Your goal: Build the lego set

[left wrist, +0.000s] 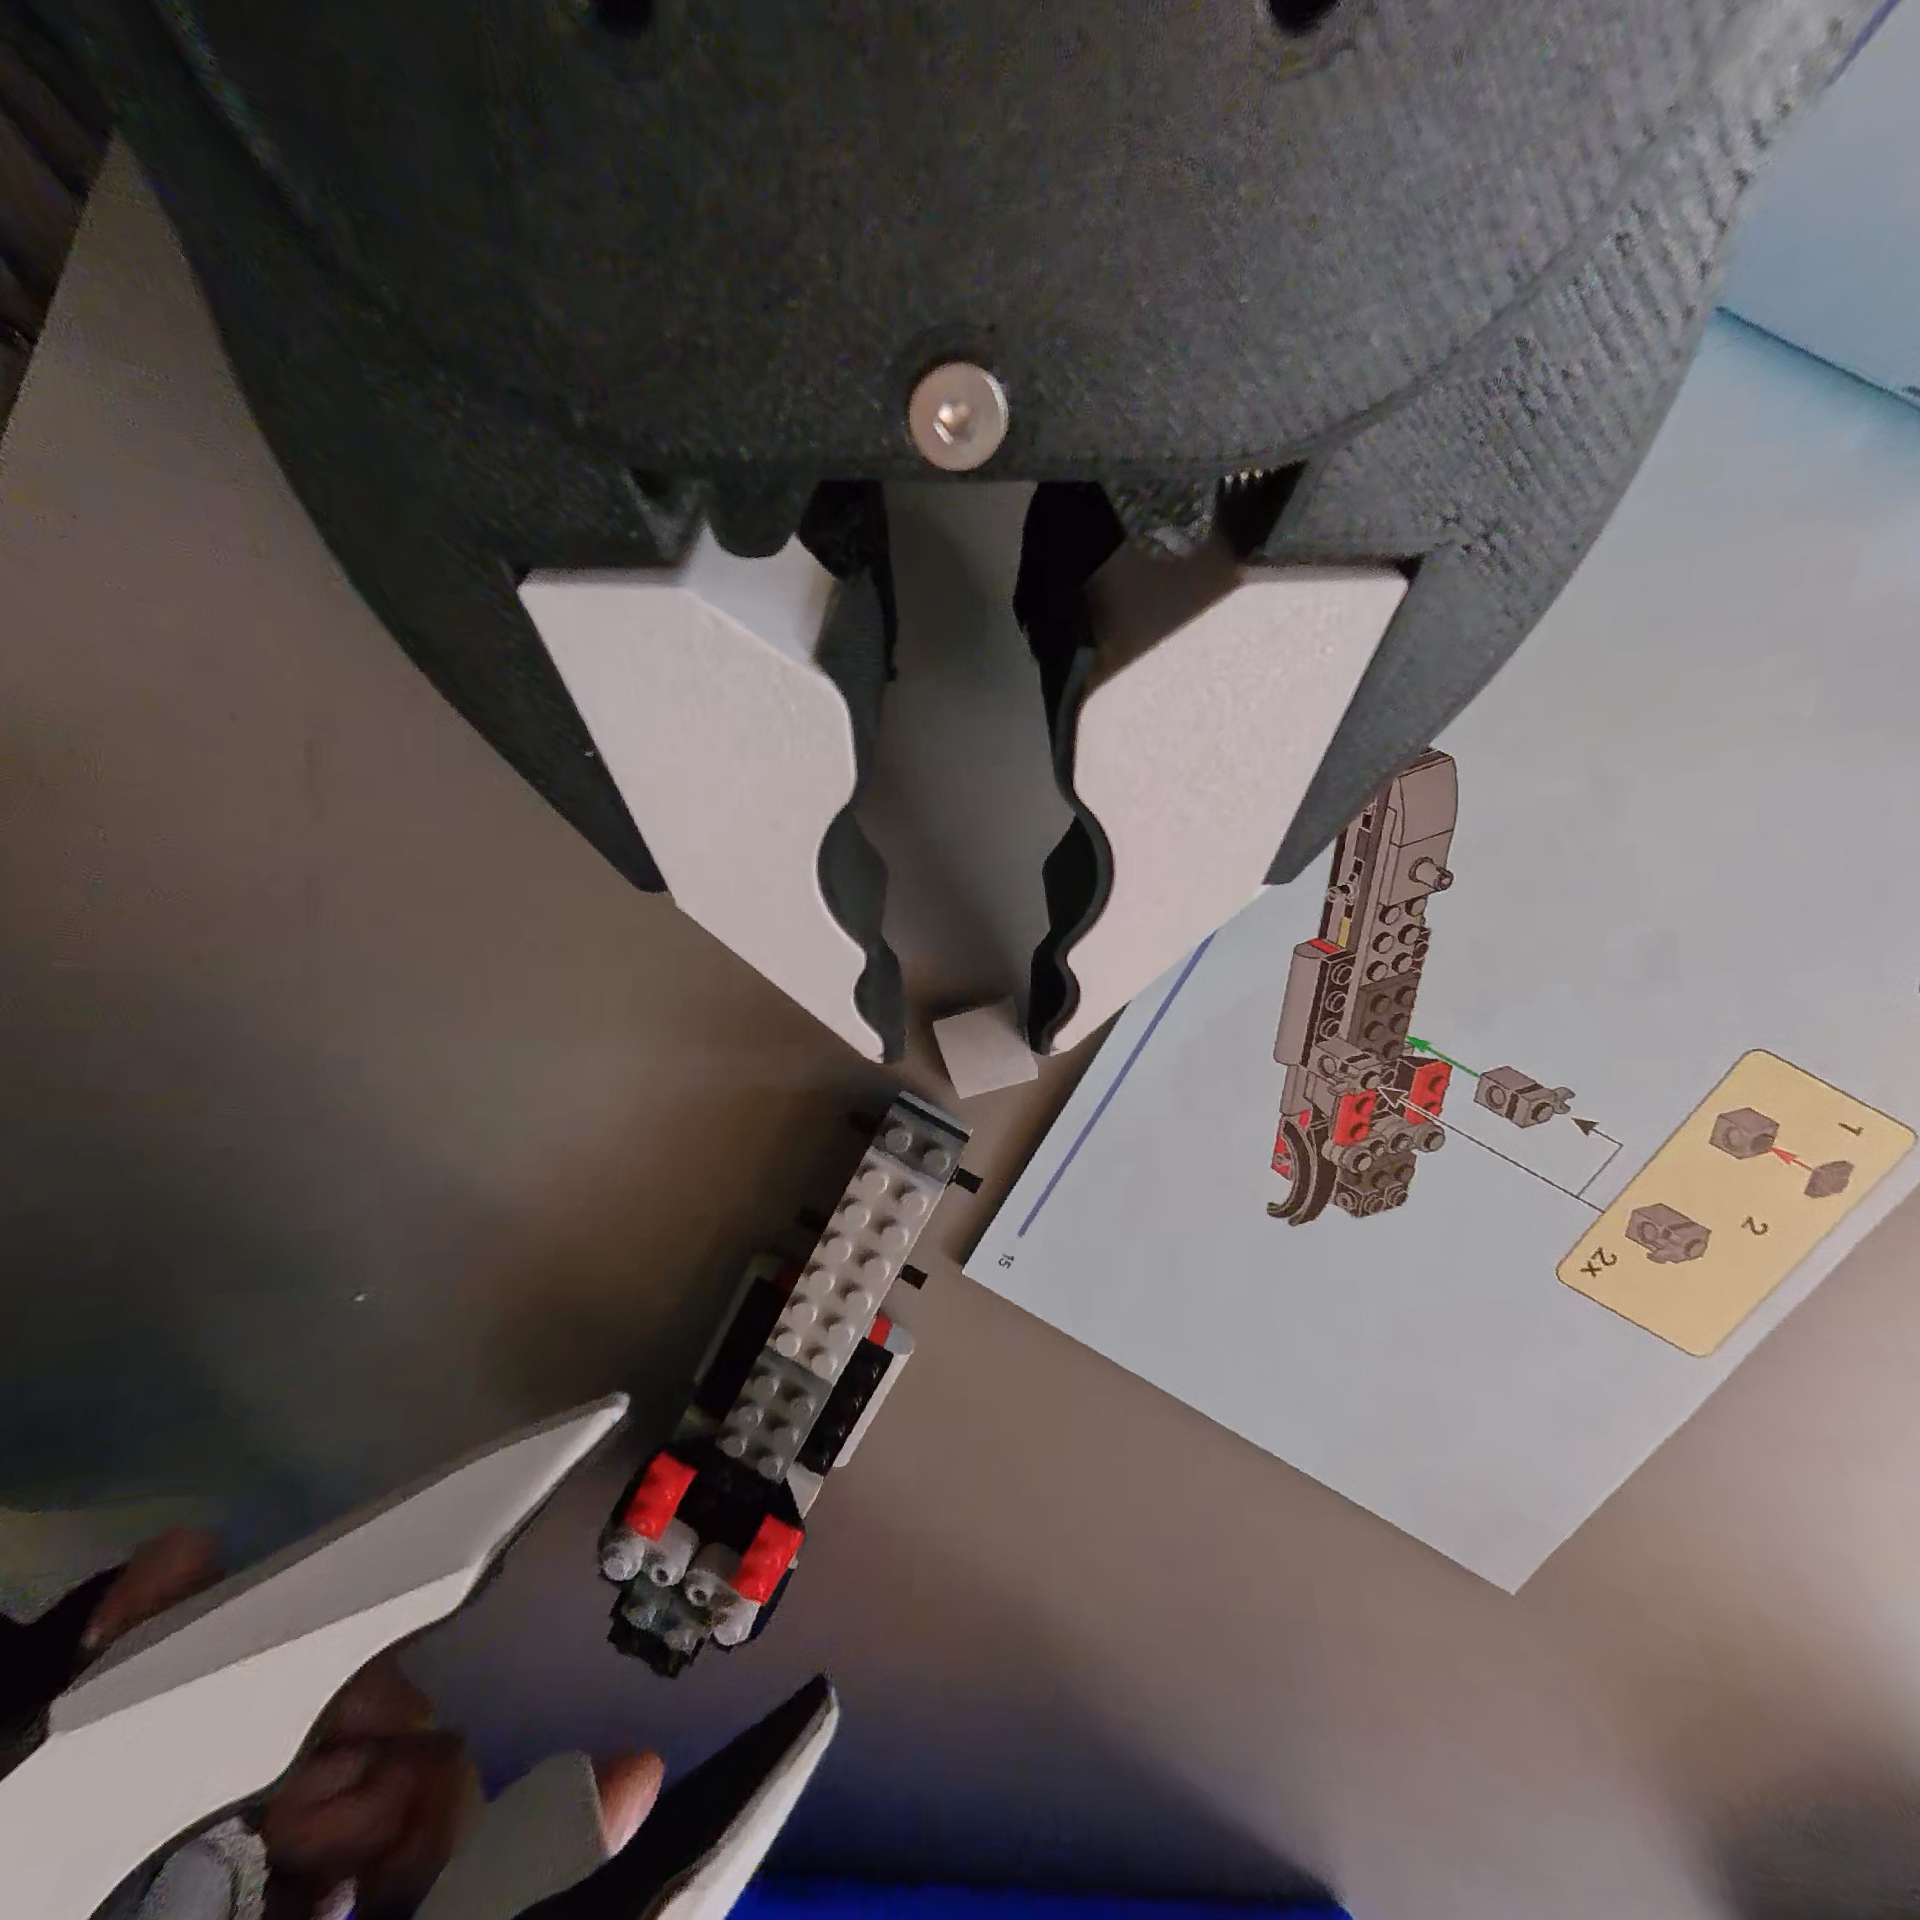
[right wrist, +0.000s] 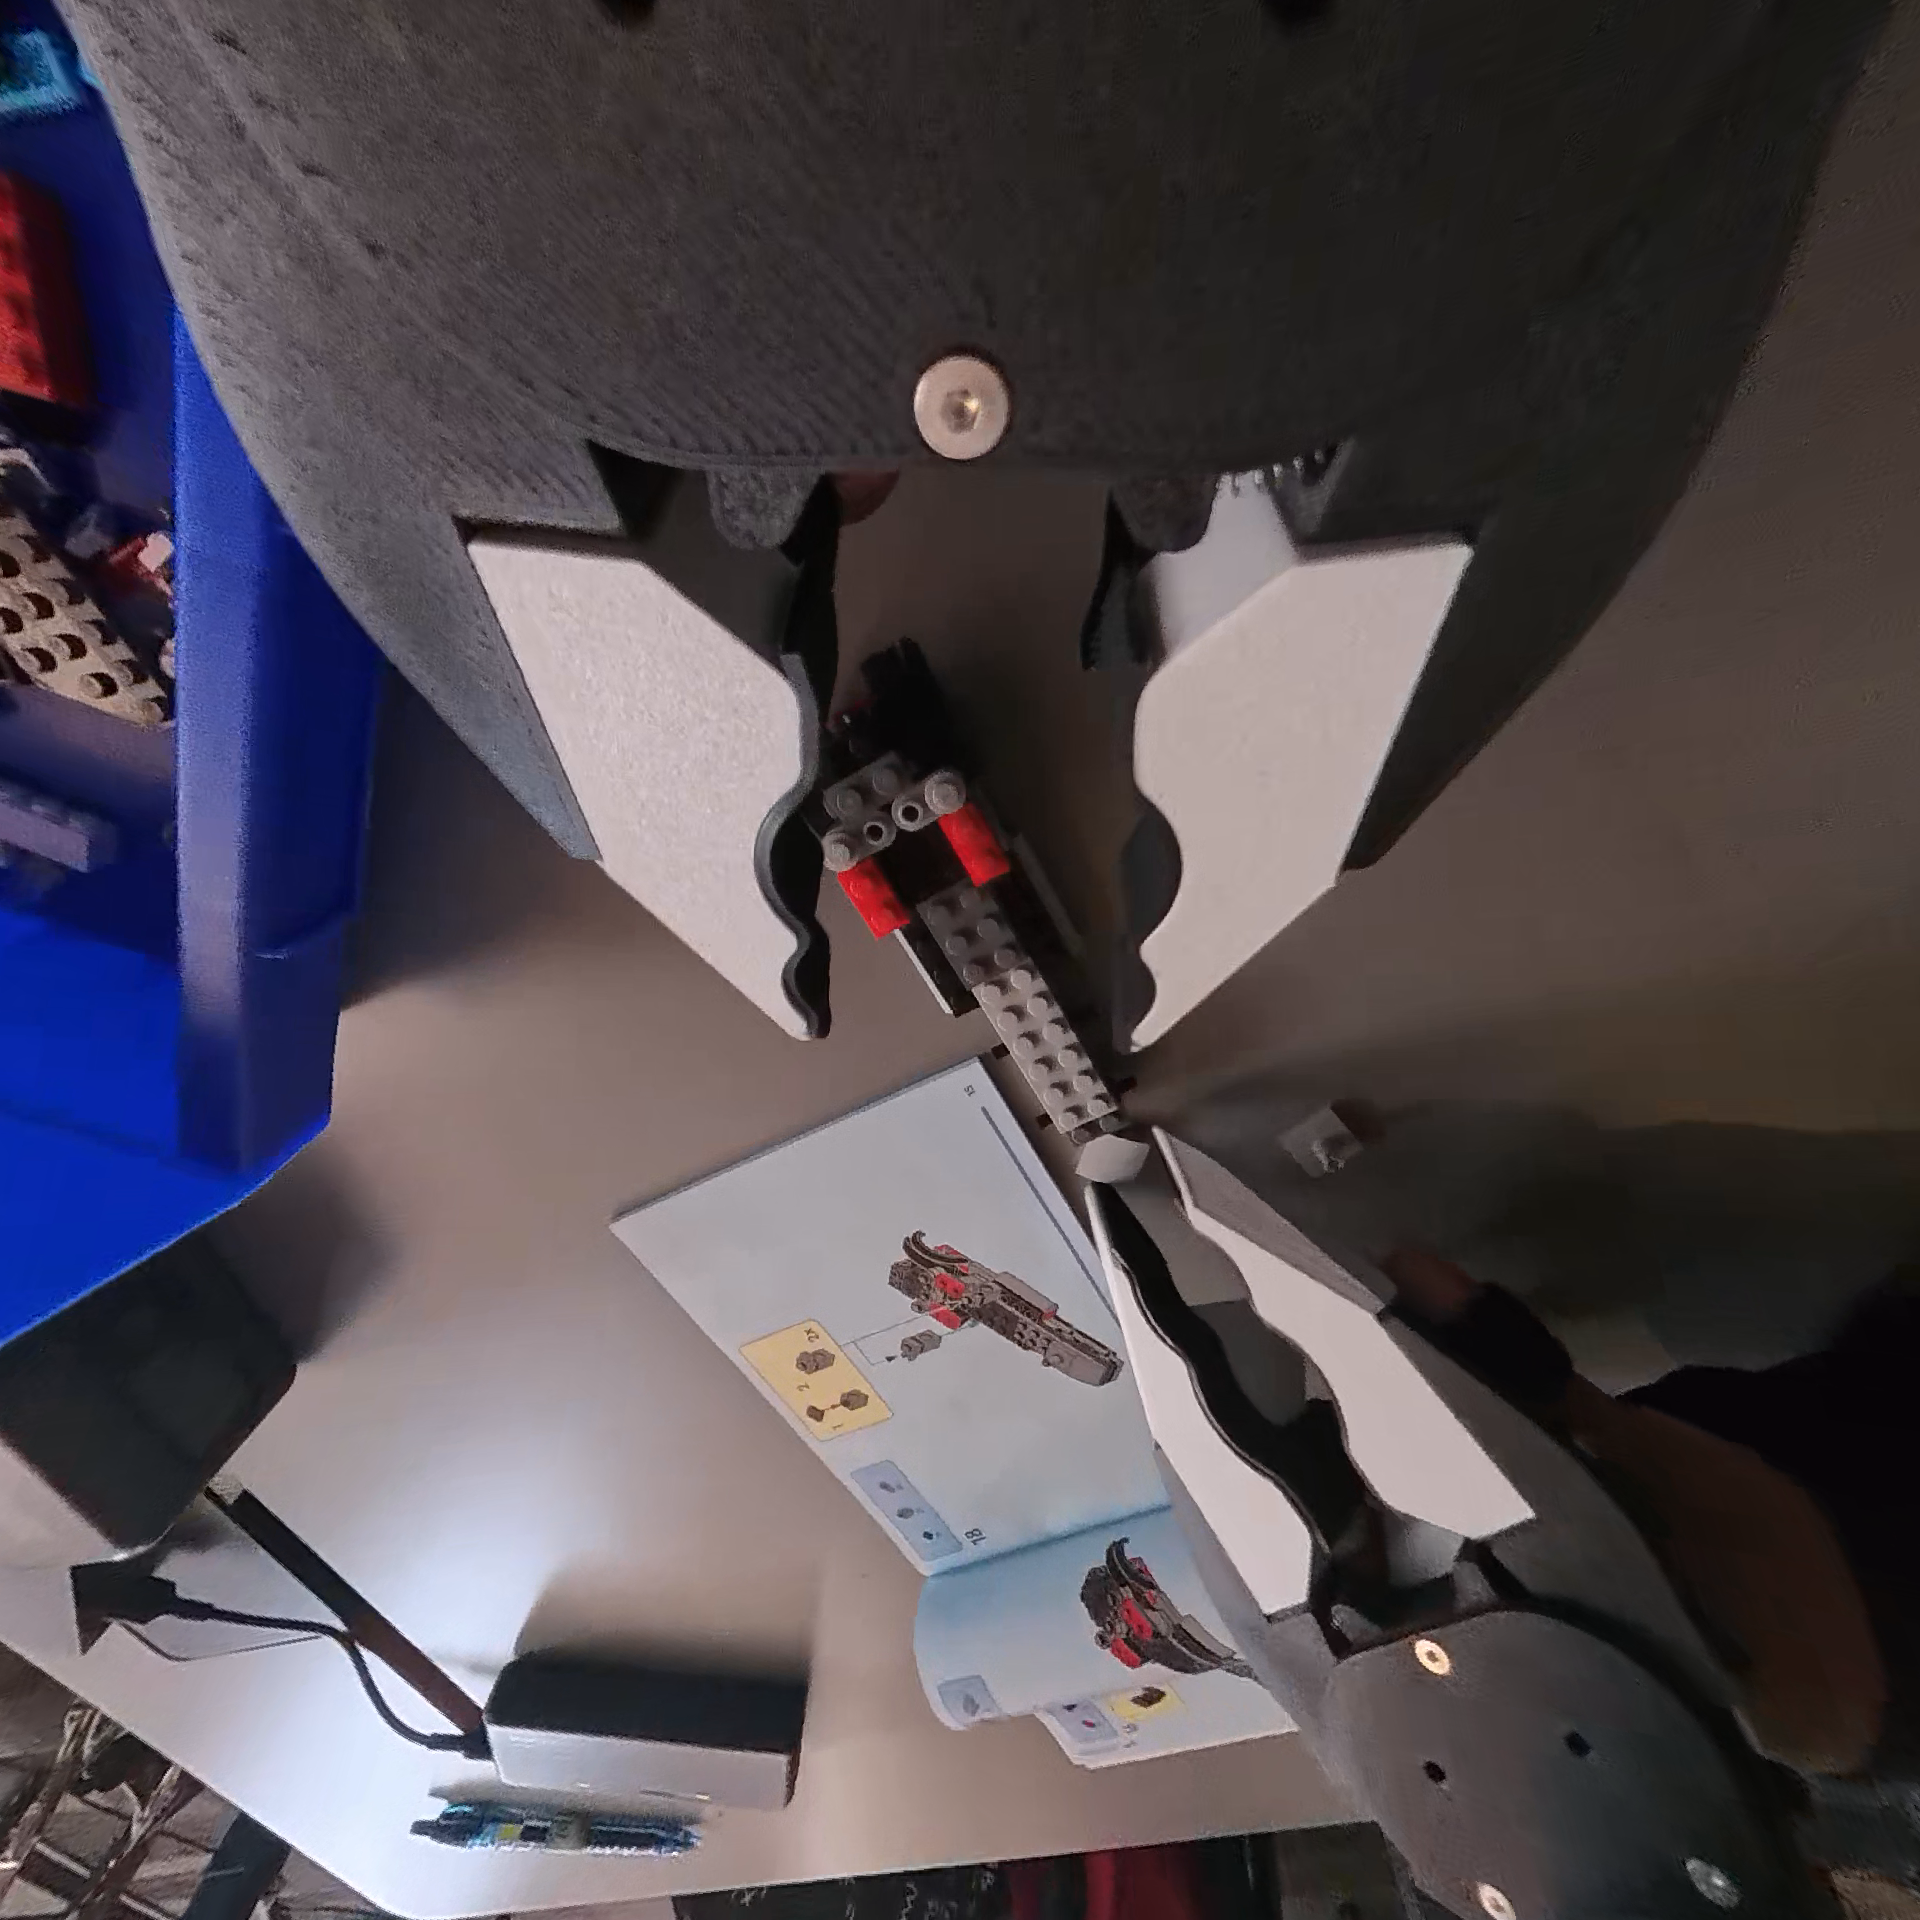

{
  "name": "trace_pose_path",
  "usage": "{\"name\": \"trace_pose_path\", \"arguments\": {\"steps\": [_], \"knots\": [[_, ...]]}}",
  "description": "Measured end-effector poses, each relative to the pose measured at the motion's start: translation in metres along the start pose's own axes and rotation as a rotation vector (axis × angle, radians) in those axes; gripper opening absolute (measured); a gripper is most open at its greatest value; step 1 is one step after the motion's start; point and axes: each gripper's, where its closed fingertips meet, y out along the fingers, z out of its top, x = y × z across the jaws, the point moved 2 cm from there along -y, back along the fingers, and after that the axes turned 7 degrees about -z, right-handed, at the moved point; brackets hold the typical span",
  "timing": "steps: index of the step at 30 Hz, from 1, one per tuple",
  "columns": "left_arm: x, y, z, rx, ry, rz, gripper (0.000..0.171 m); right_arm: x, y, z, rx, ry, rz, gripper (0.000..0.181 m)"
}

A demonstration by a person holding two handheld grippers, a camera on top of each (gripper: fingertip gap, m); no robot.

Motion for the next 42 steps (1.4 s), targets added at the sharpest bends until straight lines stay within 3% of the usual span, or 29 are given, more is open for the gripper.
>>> {"name": "trace_pose_path", "arguments": {"steps": [4,13,16,23,42], "knots": [[0.003,-0.003,0.01,0.023,0.015,0.032,0.03,-0.002,0.004,0.002,0.03,-0.008,0.005,0.056],[0.002,-0.006,0.095,0.232,0.19,-0.045,0.037,-0.002,-0.002,0.008,0.117,0.034,0.061,0.057],[0.005,-0.002,0.093,0.308,0.114,-0.169,0.039,-0.005,-0.004,0.01,0.139,0.027,0.079,0.058],[0.003,-0.004,0.089,0.363,0.075,-0.188,0.04,-0.018,0.001,0.025,0.161,-0.011,0.102,0.055],[-0.001,-0.012,0.088,0.362,0.052,-0.202,0.038,-0.009,0.003,0.001,0.08,-0.023,0.07,0.051]]}}
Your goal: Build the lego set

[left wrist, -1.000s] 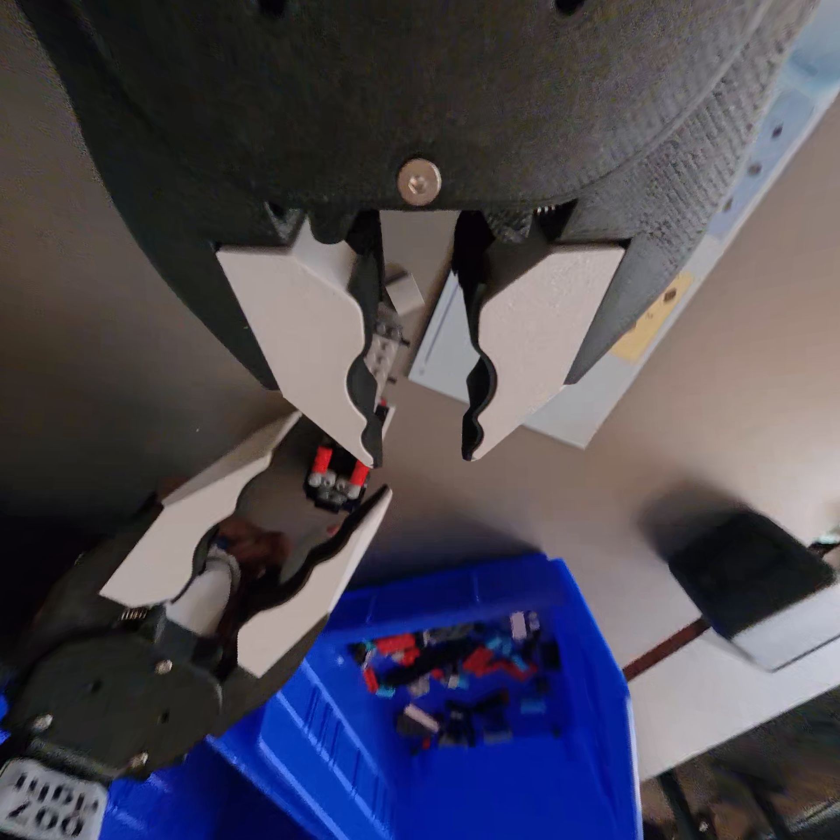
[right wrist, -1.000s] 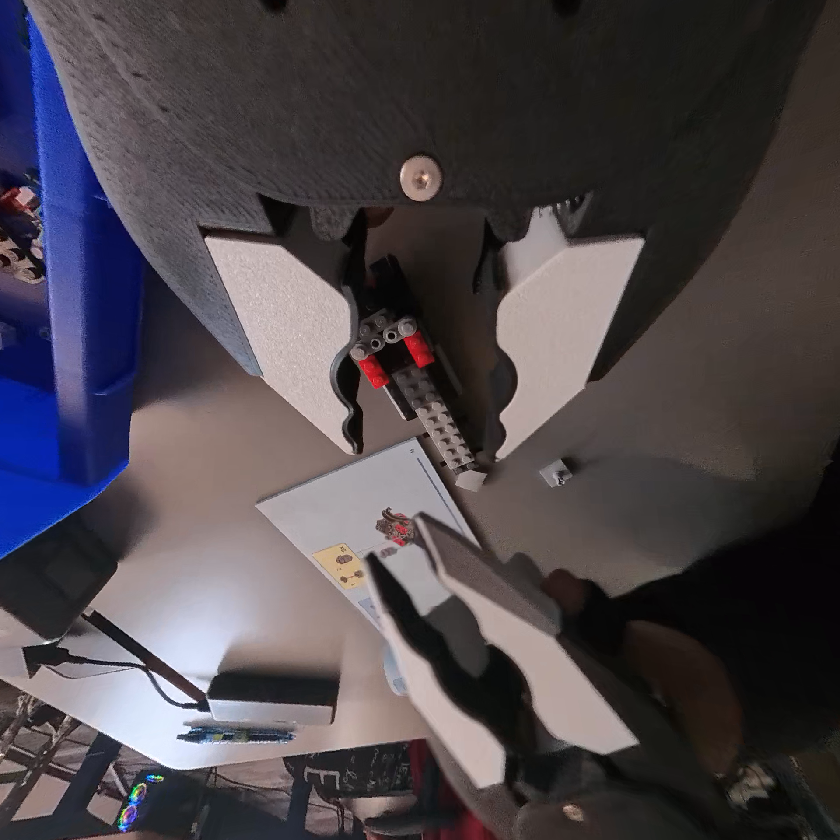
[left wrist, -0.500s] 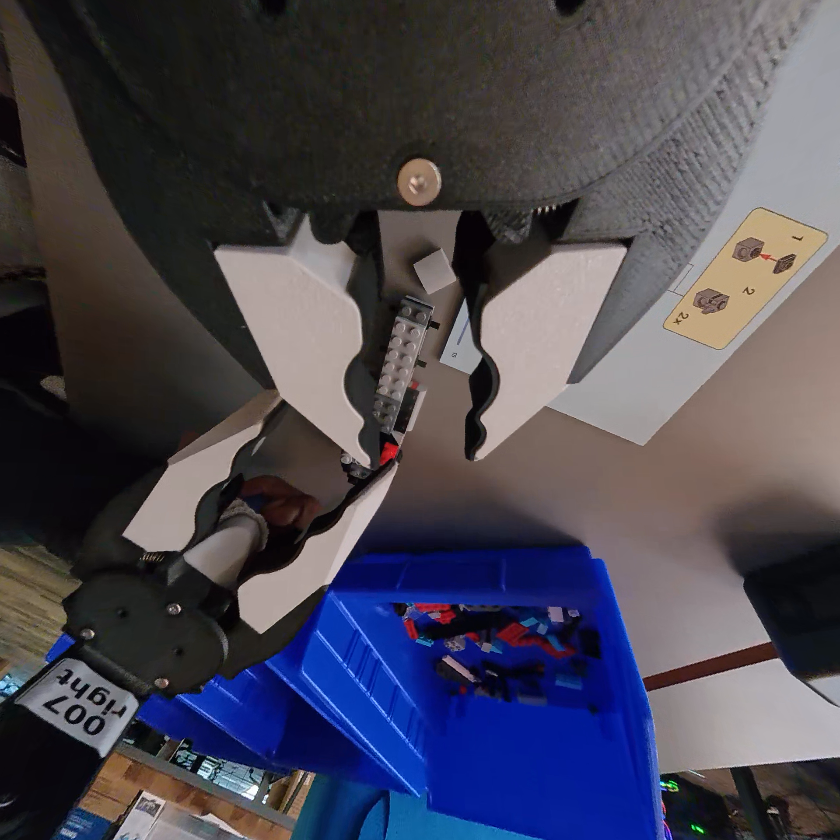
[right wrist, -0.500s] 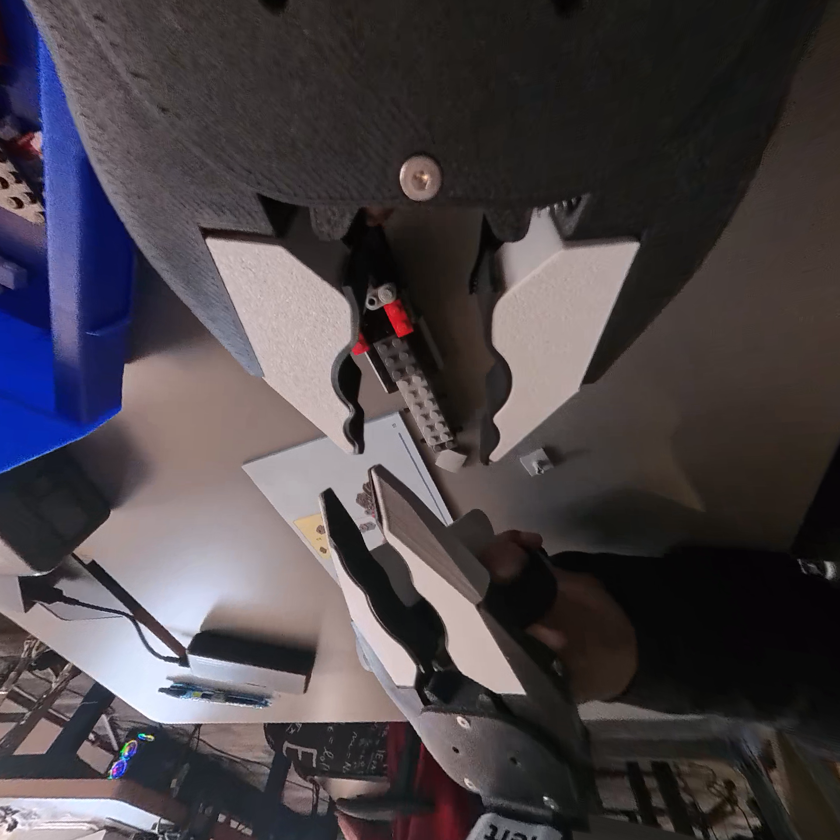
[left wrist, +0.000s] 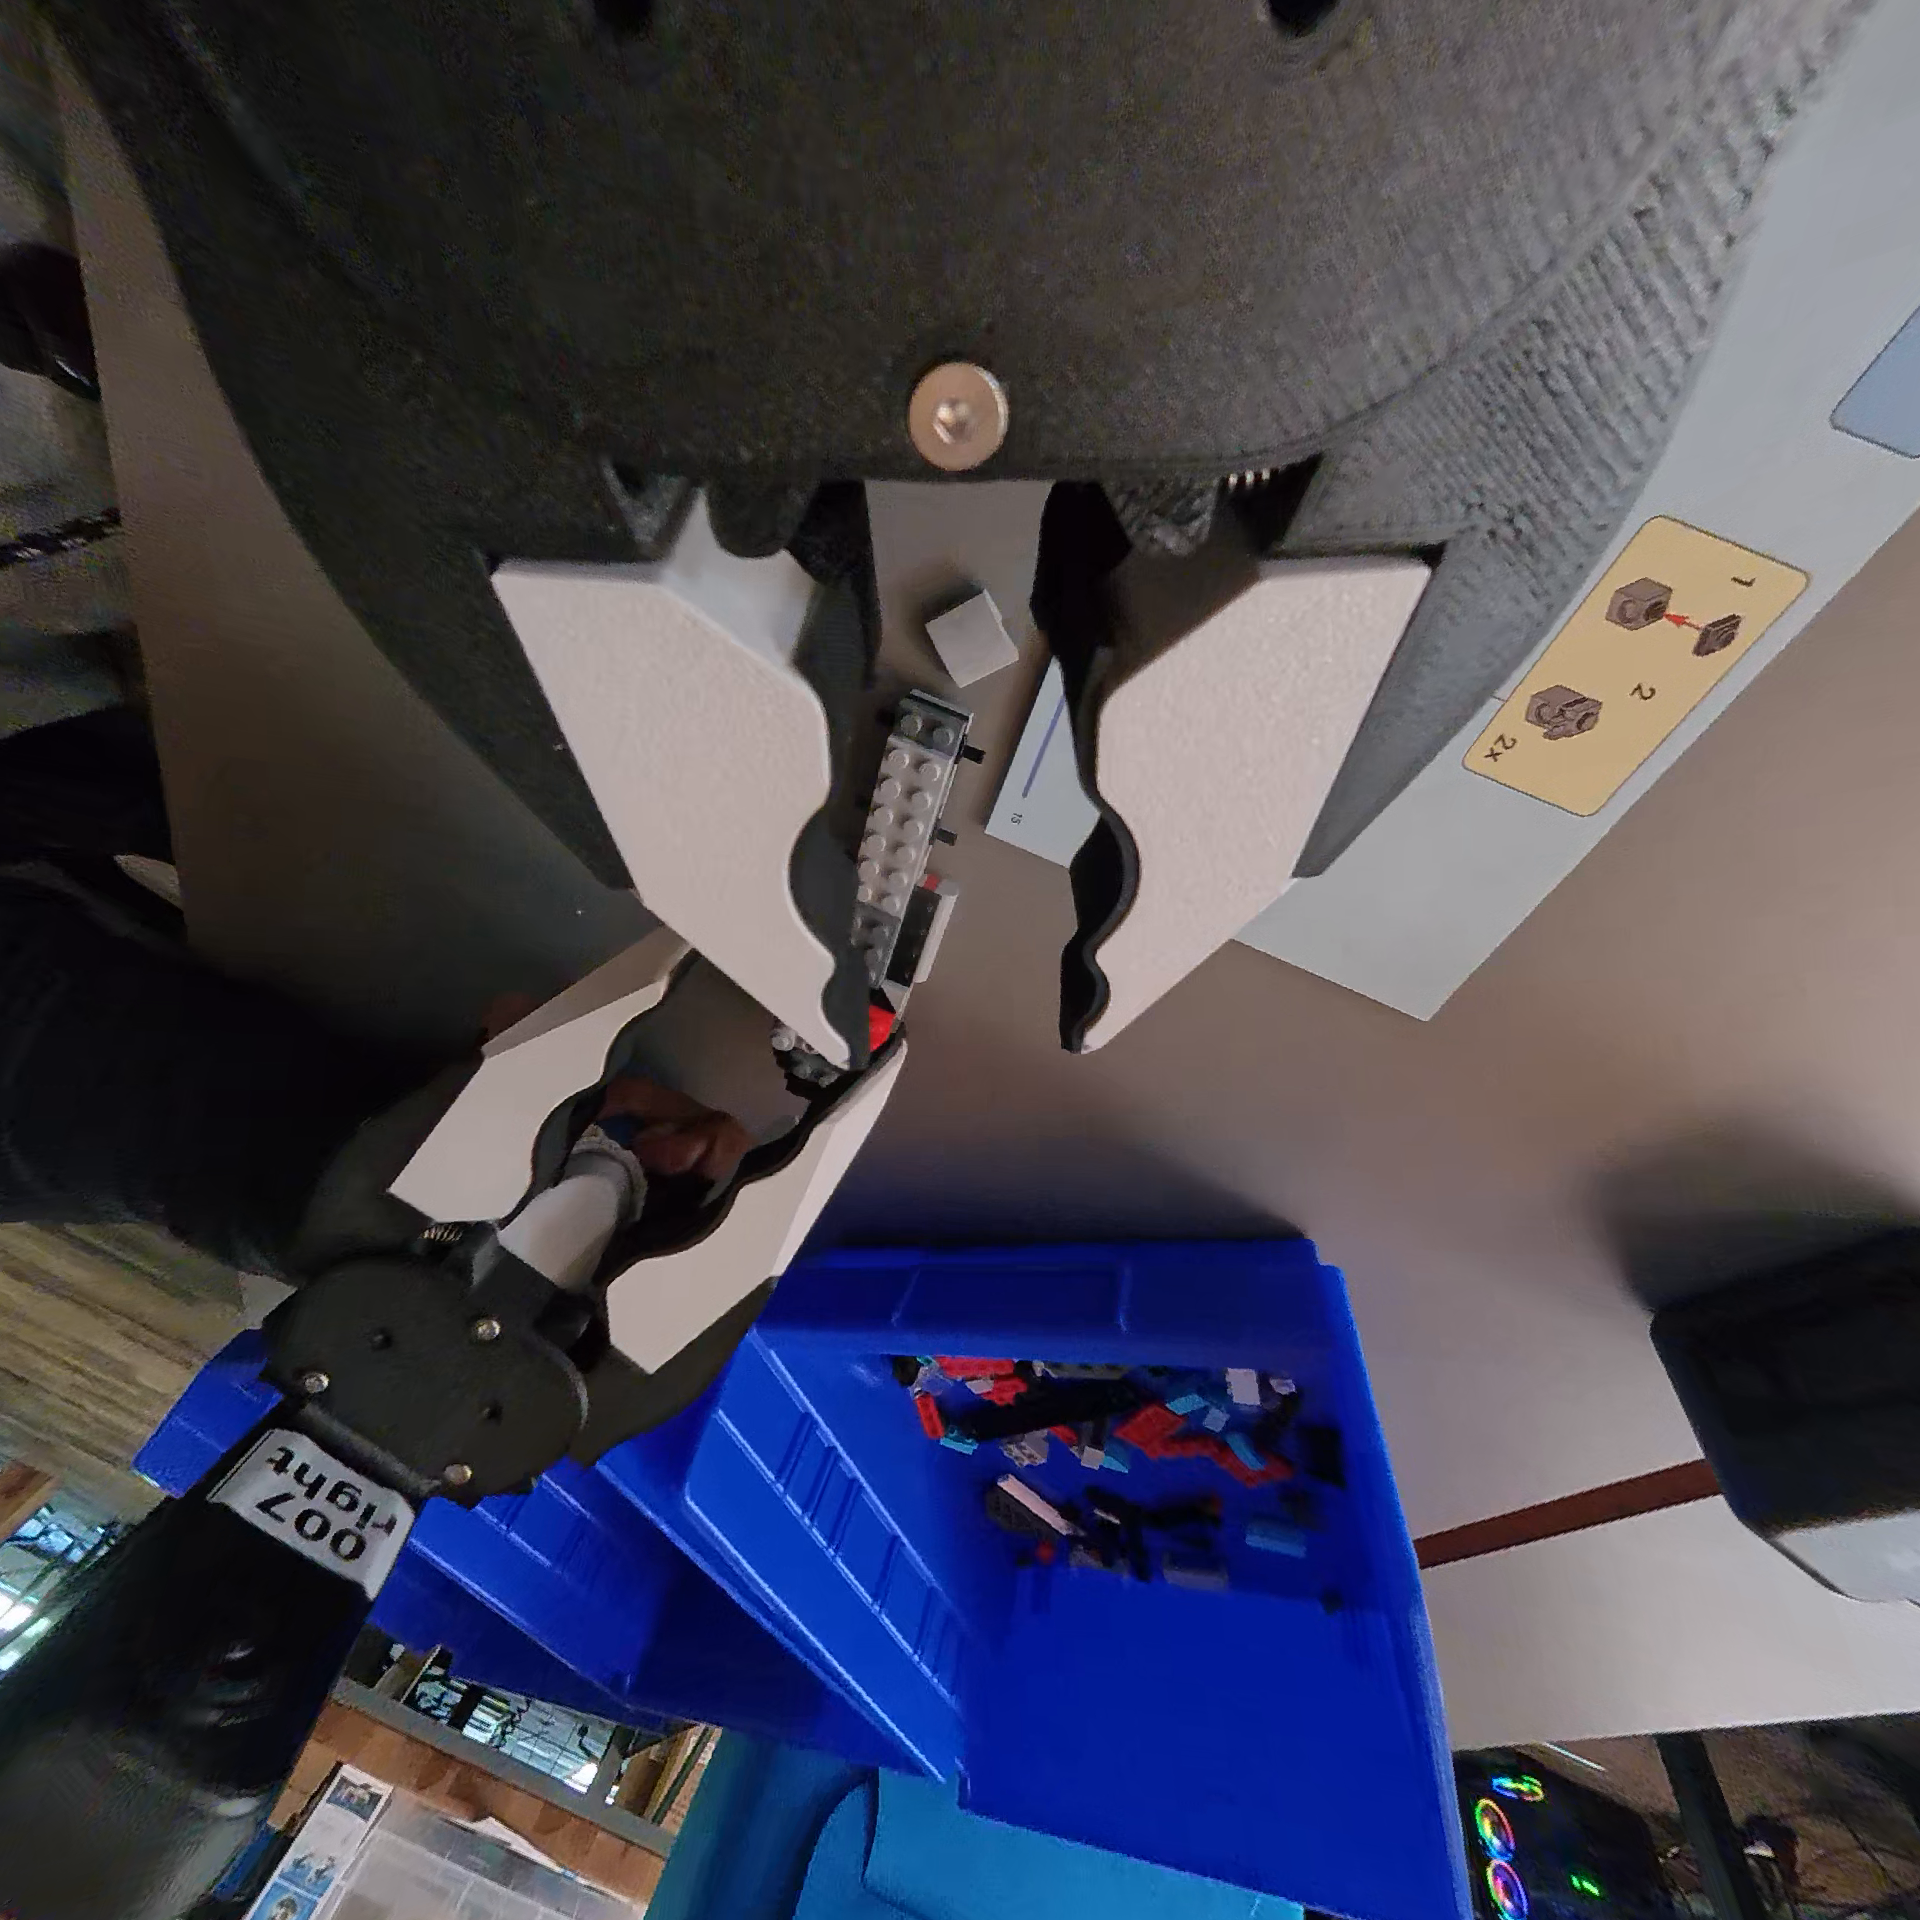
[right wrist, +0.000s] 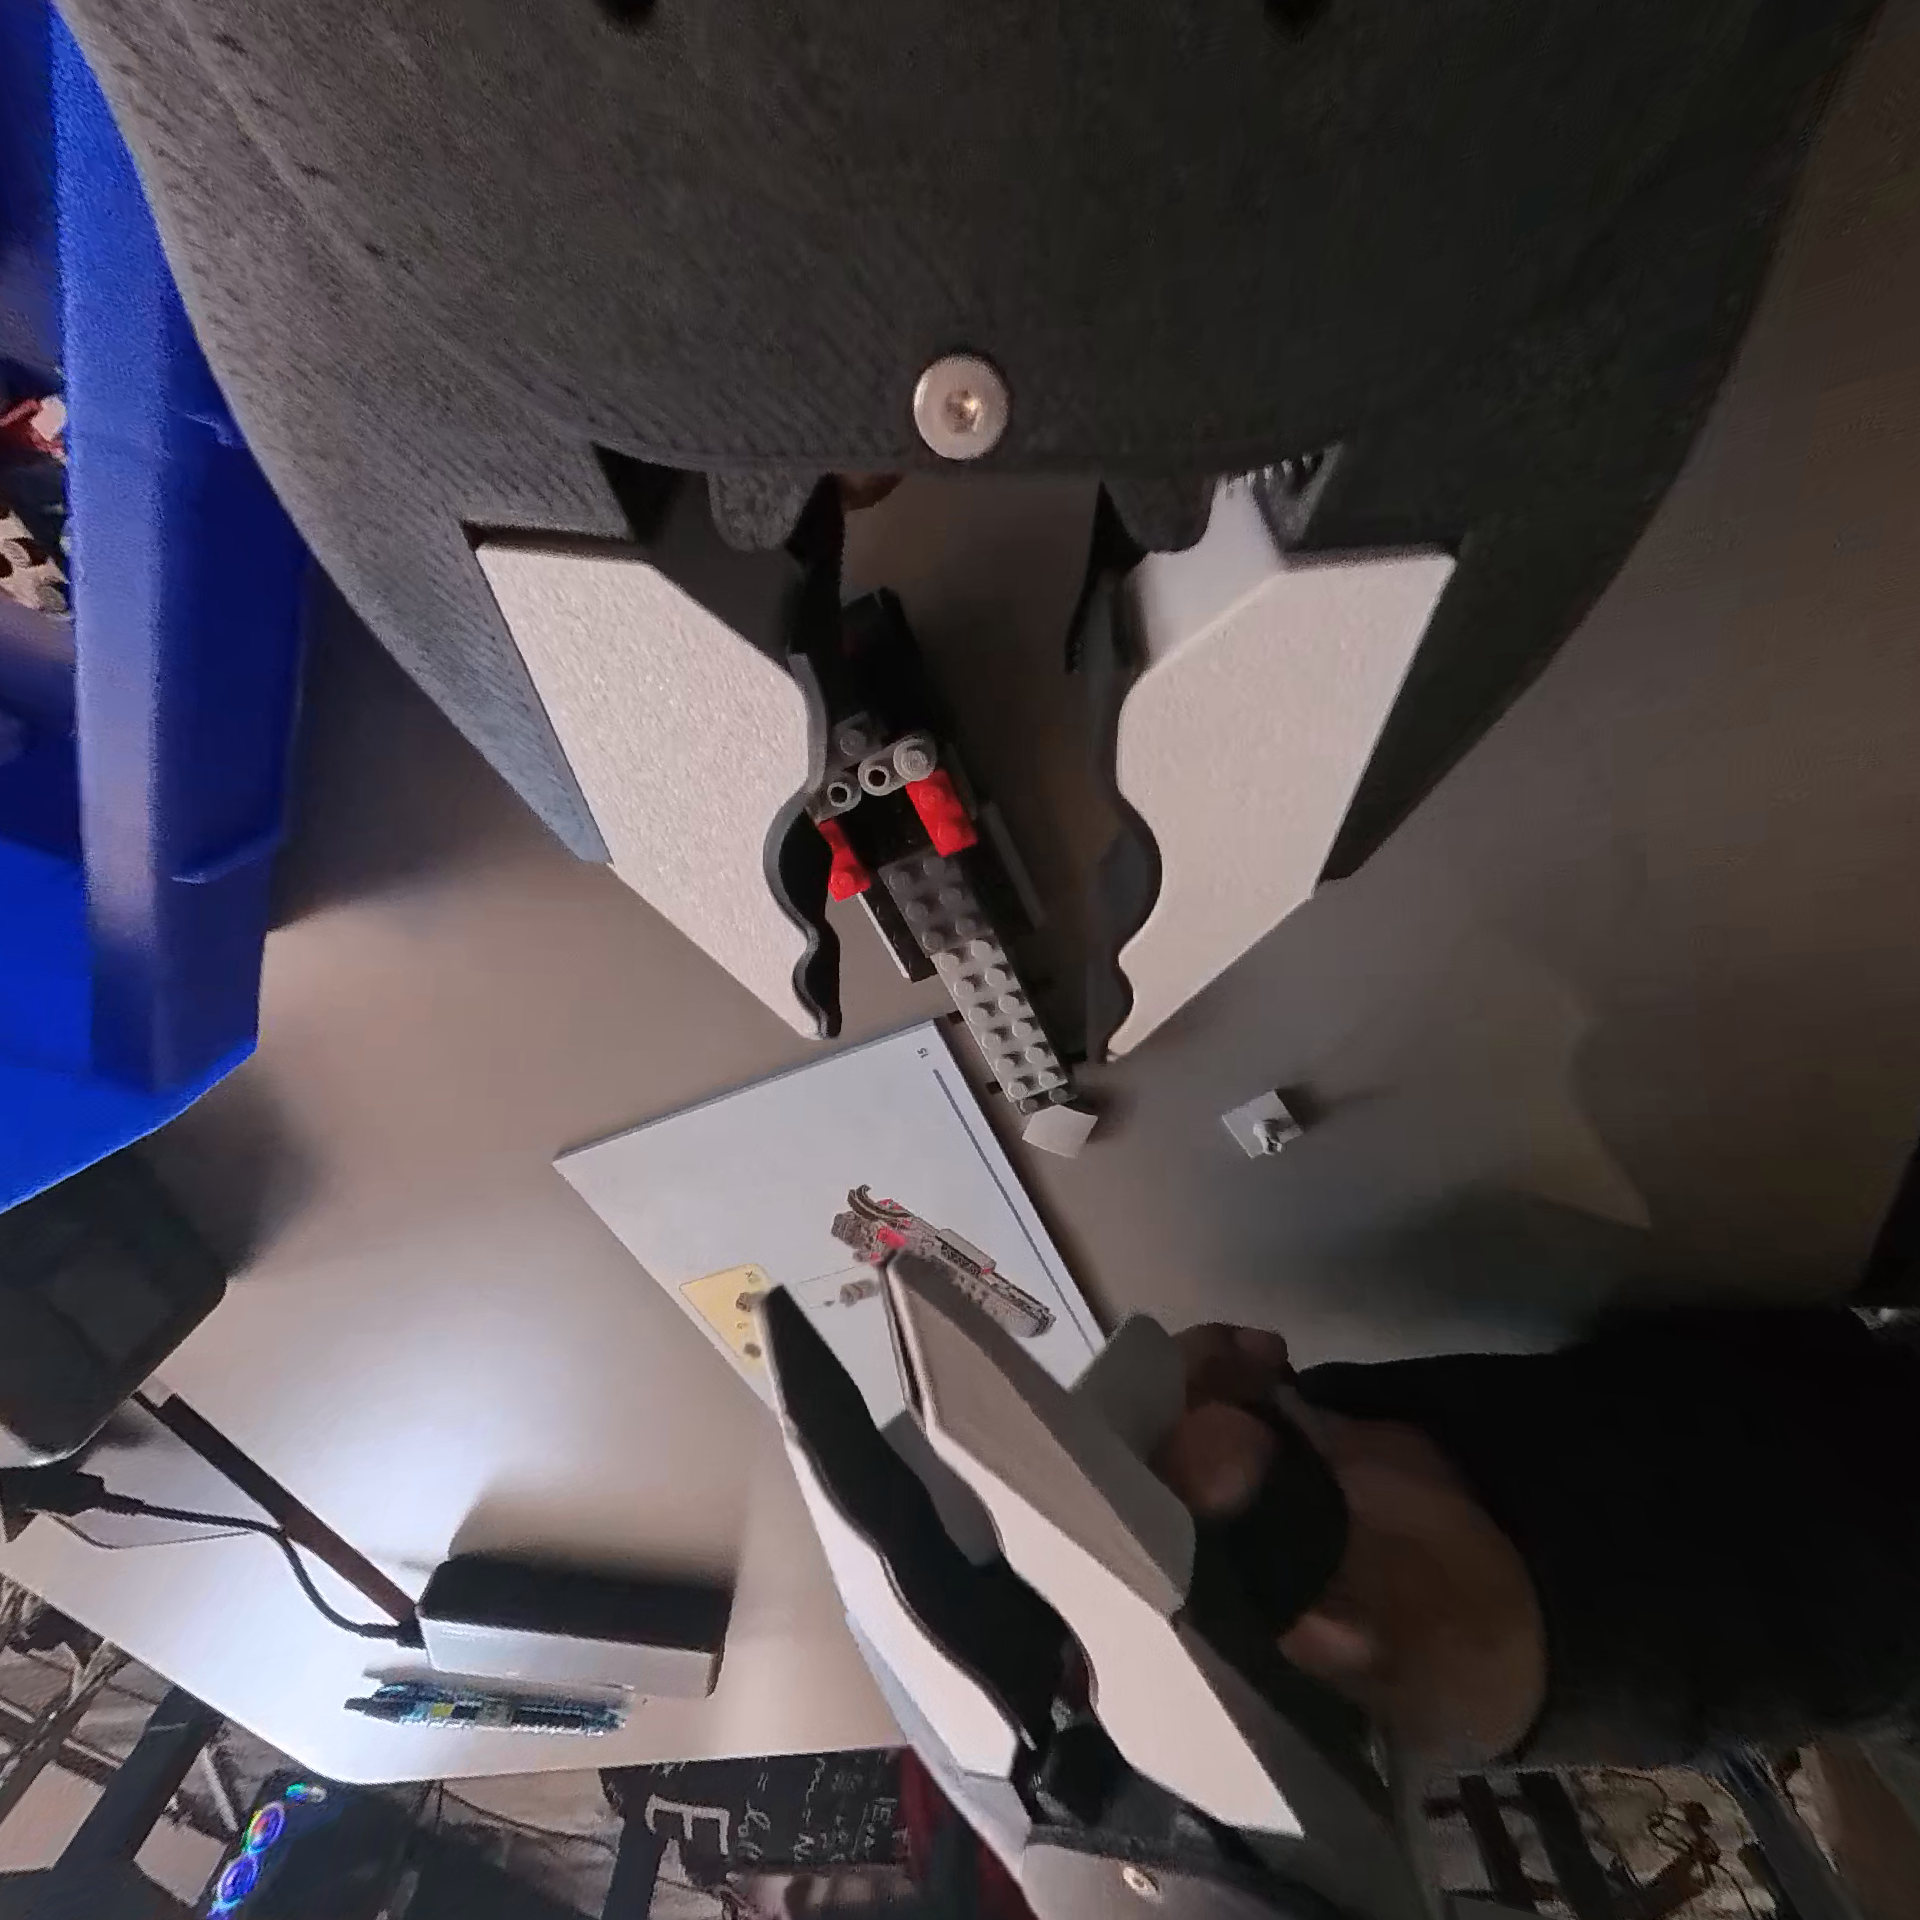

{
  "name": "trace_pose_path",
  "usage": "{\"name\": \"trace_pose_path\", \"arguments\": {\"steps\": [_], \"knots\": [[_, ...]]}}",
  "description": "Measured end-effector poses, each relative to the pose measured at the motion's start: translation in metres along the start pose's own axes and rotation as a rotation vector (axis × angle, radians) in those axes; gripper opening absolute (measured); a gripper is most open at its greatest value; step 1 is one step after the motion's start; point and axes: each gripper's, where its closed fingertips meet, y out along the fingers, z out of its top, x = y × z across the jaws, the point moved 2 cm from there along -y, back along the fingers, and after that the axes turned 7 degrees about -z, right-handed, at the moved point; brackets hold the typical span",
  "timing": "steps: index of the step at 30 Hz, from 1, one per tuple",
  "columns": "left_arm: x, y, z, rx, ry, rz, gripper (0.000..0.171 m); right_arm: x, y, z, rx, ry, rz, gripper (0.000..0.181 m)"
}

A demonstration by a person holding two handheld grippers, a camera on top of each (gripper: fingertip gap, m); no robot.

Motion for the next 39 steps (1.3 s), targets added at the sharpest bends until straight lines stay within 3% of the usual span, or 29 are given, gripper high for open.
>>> {"name": "trace_pose_path", "arguments": {"steps": [9,13,19,24,39], "knots": [[0.006,-0.008,-0.008,-0.08,0.053,-0.057,0.037,0.006,-0.001,-0.001,-0.01,0.003,-0.057,0.056],[0.008,-0.019,-0.019,-0.189,0.097,-0.056,0.037,0.009,0.002,-0.01,-0.067,0.018,-0.094,0.061],[0.01,-0.033,-0.06,-0.456,0.151,-0.085,0.035,0.012,0.001,-0.02,-0.129,0.055,-0.117,0.067],[0.007,-0.031,-0.076,-0.548,0.159,-0.069,0.03,0.012,0.005,-0.033,-0.2,0.068,-0.109,0.068],[-0.002,-0.02,-0.085,-0.622,0.234,0.073,0.02,0.016,0.007,-0.036,-0.224,0.069,-0.146,0.059]]}}
